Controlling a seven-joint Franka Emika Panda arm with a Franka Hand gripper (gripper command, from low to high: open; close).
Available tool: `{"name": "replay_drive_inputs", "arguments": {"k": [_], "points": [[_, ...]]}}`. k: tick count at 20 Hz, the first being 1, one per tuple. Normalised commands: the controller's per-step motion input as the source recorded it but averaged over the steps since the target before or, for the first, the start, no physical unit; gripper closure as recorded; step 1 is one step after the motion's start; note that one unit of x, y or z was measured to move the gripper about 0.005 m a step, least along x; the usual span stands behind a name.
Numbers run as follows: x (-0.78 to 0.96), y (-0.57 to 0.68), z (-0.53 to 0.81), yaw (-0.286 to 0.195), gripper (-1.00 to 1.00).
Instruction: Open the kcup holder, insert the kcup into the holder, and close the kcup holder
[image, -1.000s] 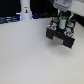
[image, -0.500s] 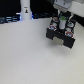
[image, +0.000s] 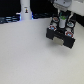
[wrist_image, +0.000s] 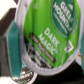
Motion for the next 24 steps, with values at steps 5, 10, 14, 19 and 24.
{"name": "replay_drive_inputs", "arguments": {"k": [5,10,14,19,24], "points": [[0.02,-0.1,-0.06,-0.03,1.0],[-0.02,-0.14,-0.04,-0.031,1.0],[0.0,-0.07,-0.23,-0.012,1.0],[0.02,0.01,-0.32,-0.007,1.0],[0.12,0.15,-0.12,0.009,1.0]]}}
